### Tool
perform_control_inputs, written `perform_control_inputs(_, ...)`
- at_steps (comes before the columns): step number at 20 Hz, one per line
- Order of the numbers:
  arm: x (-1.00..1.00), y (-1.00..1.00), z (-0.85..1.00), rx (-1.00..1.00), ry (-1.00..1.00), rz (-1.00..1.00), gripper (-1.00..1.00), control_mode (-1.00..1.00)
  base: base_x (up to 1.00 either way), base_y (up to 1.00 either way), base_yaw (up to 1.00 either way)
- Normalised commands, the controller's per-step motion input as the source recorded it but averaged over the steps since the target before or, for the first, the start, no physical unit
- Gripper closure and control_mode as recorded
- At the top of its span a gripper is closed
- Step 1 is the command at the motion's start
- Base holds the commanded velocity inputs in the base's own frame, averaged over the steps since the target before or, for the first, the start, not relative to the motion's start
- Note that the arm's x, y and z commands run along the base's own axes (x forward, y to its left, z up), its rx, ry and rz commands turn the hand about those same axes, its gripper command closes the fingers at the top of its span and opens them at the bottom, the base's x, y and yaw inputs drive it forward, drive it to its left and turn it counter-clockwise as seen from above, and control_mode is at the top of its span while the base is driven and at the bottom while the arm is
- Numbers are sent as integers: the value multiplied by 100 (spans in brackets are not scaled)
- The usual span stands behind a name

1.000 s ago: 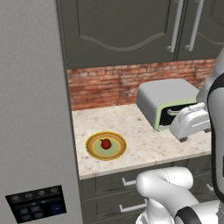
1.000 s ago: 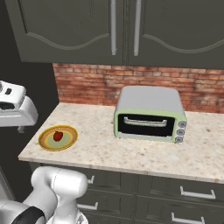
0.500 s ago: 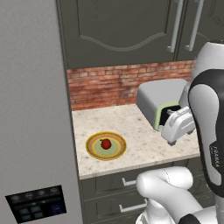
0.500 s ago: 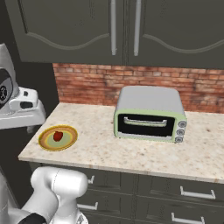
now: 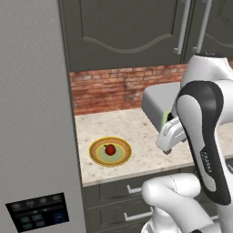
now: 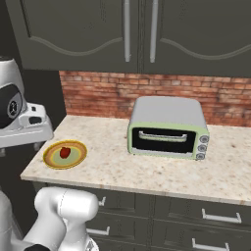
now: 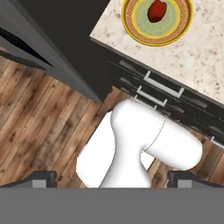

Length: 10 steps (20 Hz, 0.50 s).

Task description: Pick the bell pepper from the counter and place it in the microwave. Then turn on the microwave.

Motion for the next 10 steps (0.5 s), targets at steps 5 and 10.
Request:
perform_control_inputs(5, 13, 14, -27, 0, 1, 0, -100, -100, 0, 0, 0)
perform_control_inputs(10, 21, 0, -17, 0, 0, 0, -100, -100, 0, 0, 0)
